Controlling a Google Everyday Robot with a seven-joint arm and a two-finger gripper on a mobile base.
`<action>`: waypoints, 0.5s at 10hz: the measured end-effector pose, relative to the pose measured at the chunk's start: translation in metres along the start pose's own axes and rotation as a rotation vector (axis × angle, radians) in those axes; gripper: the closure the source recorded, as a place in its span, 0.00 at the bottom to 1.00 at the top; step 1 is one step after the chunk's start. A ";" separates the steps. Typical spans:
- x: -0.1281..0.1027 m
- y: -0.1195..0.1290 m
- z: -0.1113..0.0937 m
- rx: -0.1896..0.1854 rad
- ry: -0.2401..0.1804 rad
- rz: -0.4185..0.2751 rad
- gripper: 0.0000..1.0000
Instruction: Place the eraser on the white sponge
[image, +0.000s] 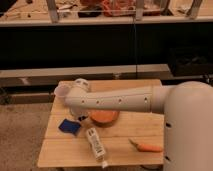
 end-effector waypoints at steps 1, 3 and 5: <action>-0.001 -0.003 0.004 0.003 -0.003 -0.022 0.96; -0.002 -0.007 0.008 0.008 -0.009 -0.050 0.96; -0.003 -0.008 0.013 0.012 -0.020 -0.075 0.96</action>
